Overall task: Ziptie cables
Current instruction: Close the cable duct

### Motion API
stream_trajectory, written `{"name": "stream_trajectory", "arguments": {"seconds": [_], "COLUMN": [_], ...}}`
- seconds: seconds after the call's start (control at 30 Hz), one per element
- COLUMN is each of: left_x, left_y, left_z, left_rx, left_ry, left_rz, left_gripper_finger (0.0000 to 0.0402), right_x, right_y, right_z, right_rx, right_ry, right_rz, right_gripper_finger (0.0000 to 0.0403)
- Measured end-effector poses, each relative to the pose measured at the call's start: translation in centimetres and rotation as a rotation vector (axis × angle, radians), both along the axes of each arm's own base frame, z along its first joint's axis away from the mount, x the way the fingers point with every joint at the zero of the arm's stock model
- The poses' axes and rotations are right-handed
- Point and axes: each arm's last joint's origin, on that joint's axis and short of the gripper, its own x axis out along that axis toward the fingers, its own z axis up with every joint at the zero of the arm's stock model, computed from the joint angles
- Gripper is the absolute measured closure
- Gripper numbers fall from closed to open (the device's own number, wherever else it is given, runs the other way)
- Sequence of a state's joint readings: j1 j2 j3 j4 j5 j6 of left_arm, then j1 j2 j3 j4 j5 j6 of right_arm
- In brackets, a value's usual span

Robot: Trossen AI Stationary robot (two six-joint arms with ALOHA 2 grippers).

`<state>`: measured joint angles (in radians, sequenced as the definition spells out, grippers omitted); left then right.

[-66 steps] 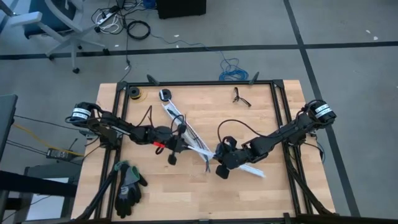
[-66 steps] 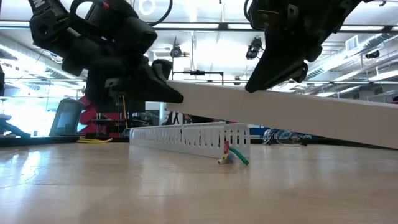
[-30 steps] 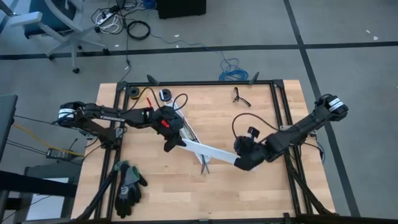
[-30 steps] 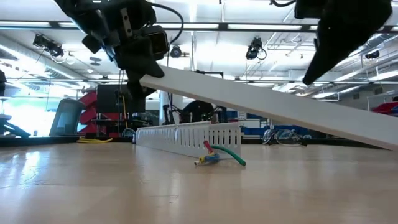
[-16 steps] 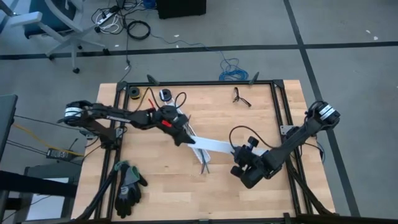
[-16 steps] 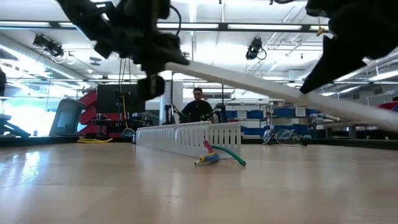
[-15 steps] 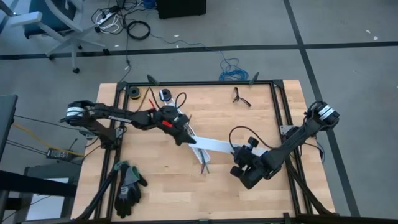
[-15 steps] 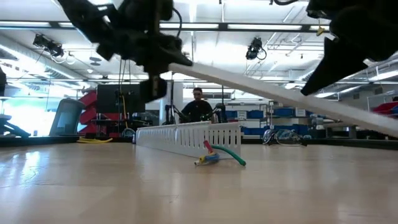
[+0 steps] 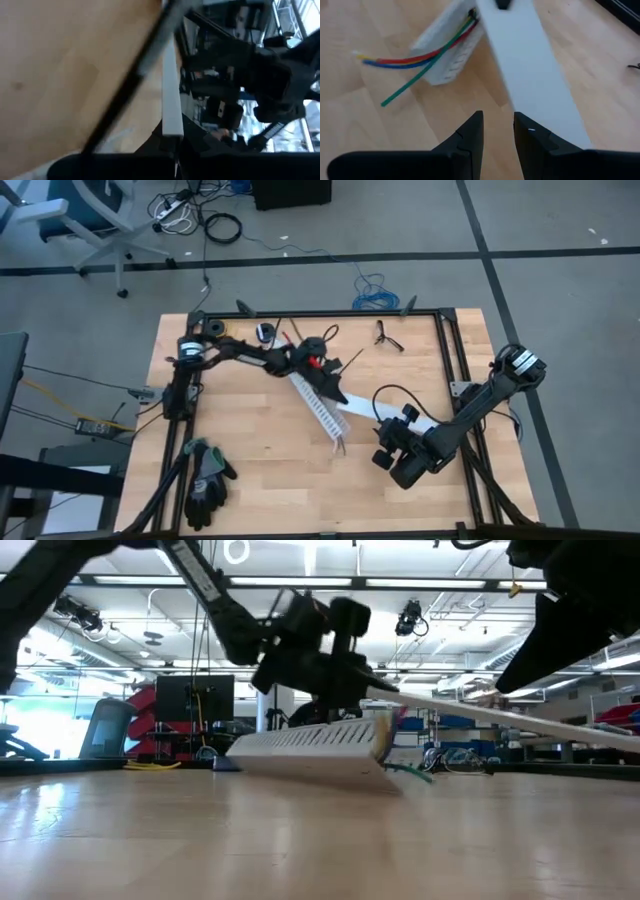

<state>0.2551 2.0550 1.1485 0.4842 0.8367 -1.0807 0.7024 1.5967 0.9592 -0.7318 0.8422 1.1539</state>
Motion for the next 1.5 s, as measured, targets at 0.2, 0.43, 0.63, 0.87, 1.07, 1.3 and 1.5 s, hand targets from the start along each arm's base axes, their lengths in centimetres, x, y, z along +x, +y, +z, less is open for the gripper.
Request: {"name": "stream_trajectory", "arguments": {"seconds": [0.2, 0.43, 0.63, 0.87, 1.07, 1.3, 1.5], "left_x": [-0.1, 0.2, 0.5, 0.6, 0.4, 0.2, 0.1], "left_y": [2.8, 3.4, 4.3, 3.8, 4.1, 4.6, 5.0], "left_z": [-1.1, 0.3, 1.1, 1.0, 0.7, 0.9, 2.5], "left_rx": [0.077, 0.123, 0.129, 0.124, 0.178, 0.253, 0.398], "left_ry": [0.082, 0.044, 0.063, 0.102, 0.163, 0.178, 0.229], "left_rz": [0.113, 0.160, 0.197, 0.193, 0.288, 0.345, 0.367], "left_gripper_finger": [0.0396, 0.0396, 0.0396, 0.0396, 0.0396, 0.0396, 0.0396], "right_x": [-0.2, -0.6, -0.7, -0.9, -1.0, -1.5, -3.1], "right_y": [0.3, 0.6, 0.6, 0.4, 0.3, 0.5, -0.1], "right_z": [0.0, -0.1, -0.2, -0.3, -0.3, -0.7, -3.1], "right_rx": [0.016, 0.010, 0.003, -0.018, -0.031, -0.018, 0.023], "right_ry": [0.009, 0.026, 0.034, 0.059, 0.072, 0.062, 0.035], "right_rz": [0.014, 0.031, 0.031, 0.031, 0.030, 0.020, -0.044], "right_gripper_finger": [0.0310, 0.0315, 0.0320, 0.0321, 0.0325, 0.0326, 0.0326]}}
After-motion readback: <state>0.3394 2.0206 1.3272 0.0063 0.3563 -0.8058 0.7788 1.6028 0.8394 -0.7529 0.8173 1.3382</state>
